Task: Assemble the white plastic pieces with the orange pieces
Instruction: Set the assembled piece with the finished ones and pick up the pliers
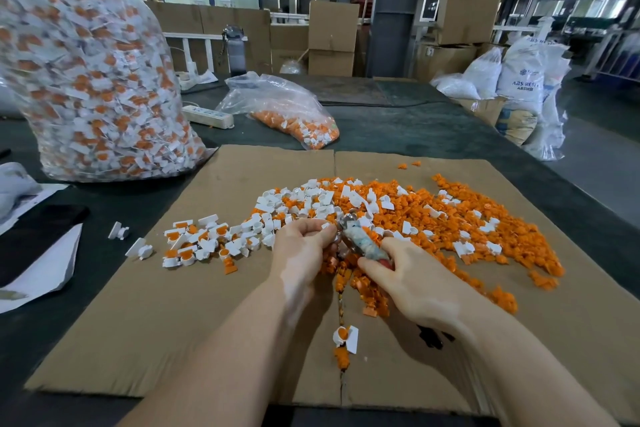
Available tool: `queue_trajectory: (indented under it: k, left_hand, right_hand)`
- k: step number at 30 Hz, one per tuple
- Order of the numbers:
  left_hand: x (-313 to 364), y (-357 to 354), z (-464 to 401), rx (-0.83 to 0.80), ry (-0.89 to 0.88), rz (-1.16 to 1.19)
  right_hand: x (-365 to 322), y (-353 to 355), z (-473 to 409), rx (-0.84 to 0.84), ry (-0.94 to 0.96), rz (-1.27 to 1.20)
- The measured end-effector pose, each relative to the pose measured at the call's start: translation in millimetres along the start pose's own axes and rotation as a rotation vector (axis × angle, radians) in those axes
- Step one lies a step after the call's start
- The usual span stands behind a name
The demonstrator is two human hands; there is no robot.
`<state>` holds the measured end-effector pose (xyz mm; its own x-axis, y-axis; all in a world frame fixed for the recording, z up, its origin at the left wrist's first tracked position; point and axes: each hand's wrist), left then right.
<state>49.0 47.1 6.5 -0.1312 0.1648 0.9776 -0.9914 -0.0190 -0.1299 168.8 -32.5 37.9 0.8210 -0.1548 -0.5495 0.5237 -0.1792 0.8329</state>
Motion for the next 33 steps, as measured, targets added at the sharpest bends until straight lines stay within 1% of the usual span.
queue_trajectory:
  k: [4, 8, 12, 18, 24, 26, 27, 30, 33]
  left_hand:
    - [-1.9, -0.7, 1.5, 0.003, 0.006, 0.001]
    - [0.0, -1.4, 0.5, 0.007, 0.007, 0.011]
    - [3.7, -2.9, -0.4, 0.001, -0.002, 0.037]
    - [0.8, -2.7, 0.9, -0.007, 0.012, 0.069]
    - [4.4, -4.7, 1.3, 0.001, -0.021, 0.071]
    - [2.2, 0.0, 1.4, 0.017, -0.063, 0.013]
    - [-0.3, 3.5, 1.5, 0.029, -0.113, -0.054]
    - [-8.2, 12.0, 3.9, 0.044, -0.318, -0.312]
    - [-15.2, 13.4, 6.8, -0.004, -0.409, -0.45]
  right_hand:
    - [2.4, -2.9, 0.4, 0.001, -0.01, -0.008]
    - [5.7, -0.3, -0.4, -0.034, -0.012, -0.022]
    - [4.8, 0.8, 0.0, -0.05, 0.013, -0.007]
    - [4.8, -5.2, 0.8, 0.021, 0.029, 0.003]
    - [10.8, -11.8, 3.3, 0.171, 0.058, 0.029]
    - [17.0, -10.2, -0.3, 0.22, 0.04, 0.016]
    - [21.8, -9.3, -3.0, 0.255, 0.026, 0.036]
    - [39.8, -6.1, -11.4, 0.39, -0.022, 0.253]
    - [55.3, -4.0, -17.8, 0.45, -0.053, 0.473]
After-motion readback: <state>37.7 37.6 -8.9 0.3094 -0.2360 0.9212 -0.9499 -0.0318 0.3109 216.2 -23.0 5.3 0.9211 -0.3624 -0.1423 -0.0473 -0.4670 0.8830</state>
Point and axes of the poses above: each hand's wrist, its own z-axis away from the middle knuckle, its own y-axis out of the back of the hand, x = y × z, and after that the axes turned 8 degrees about x, right-handed
